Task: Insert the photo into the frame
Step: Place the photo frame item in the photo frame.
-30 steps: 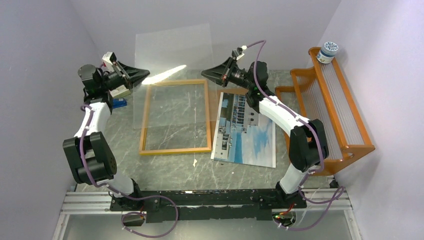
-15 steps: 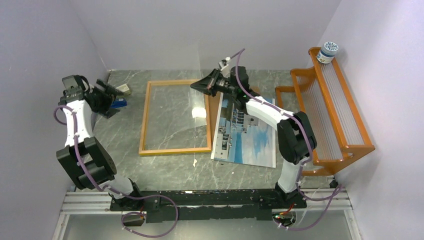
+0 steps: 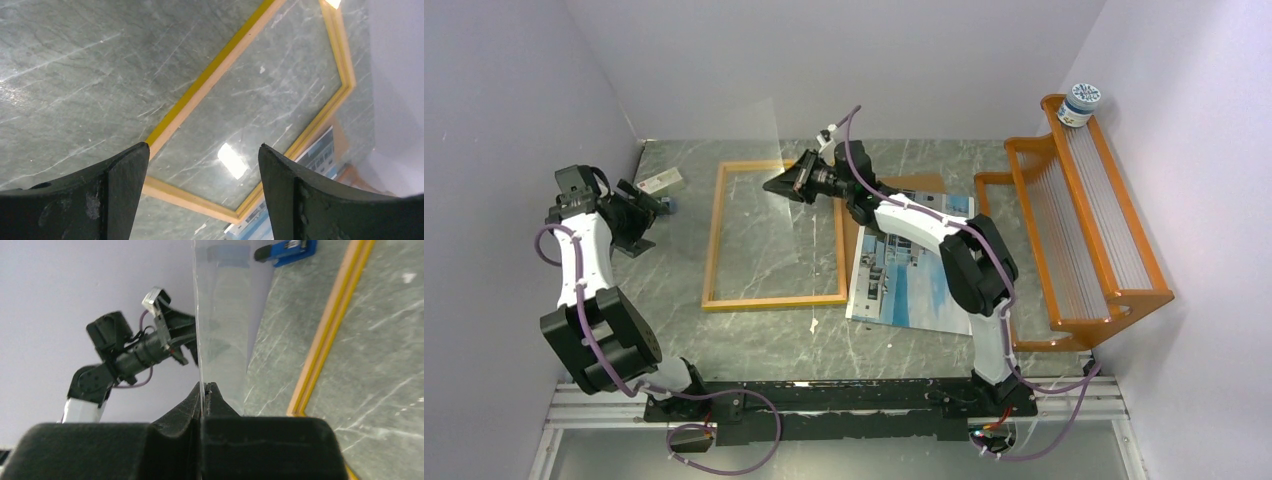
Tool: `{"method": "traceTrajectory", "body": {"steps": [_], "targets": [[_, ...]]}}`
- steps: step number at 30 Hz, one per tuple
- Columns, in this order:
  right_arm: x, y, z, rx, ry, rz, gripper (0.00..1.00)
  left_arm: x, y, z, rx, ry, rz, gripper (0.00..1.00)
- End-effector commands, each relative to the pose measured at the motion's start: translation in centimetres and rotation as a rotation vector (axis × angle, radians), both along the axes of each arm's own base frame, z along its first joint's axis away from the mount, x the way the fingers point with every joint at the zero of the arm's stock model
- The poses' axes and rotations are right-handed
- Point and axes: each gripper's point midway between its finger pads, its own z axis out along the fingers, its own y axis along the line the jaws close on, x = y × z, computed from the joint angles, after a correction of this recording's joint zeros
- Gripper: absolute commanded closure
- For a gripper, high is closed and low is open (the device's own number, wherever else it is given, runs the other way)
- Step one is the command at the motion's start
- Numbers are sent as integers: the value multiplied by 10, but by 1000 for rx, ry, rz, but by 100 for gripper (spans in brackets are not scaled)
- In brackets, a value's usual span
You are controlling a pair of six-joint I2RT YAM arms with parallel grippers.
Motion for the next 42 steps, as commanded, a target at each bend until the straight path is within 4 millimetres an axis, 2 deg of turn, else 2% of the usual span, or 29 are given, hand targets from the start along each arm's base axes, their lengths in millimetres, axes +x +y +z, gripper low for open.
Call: {"method": "traceTrajectory", "body": {"steps": [1, 4, 8, 15, 19, 23, 26, 31, 36, 42], "targets": [[30, -5, -13, 27, -25, -95, 100, 2, 6, -12, 33, 4, -6, 14], [35, -11, -52, -56, 18, -138, 100, 8, -1, -25, -11, 4, -48, 12], [37, -31, -99, -168, 27, -210, 100, 18, -13, -39, -91, -17, -135, 12], [35, -52, -143, -263, 16, -169, 100, 29, -21, -70, -162, -8, -197, 19], [29, -61, -149, -285, 19, -168, 100, 36, -23, -84, -186, -26, -226, 19], [35, -75, -154, -275, 32, -202, 100, 42, -31, -96, -219, -15, -273, 19], [37, -83, -154, -242, 33, -212, 100, 44, -34, -109, -222, 6, -281, 15], [39, -84, -150, -225, 6, -197, 100, 48, -48, -124, -258, 8, -329, 15], [42, -84, -150, -224, -12, -195, 100, 48, -53, -135, -241, 42, -347, 16], [46, -78, -148, -227, -56, -162, 100, 46, -60, -145, -254, 69, -366, 23]]}}
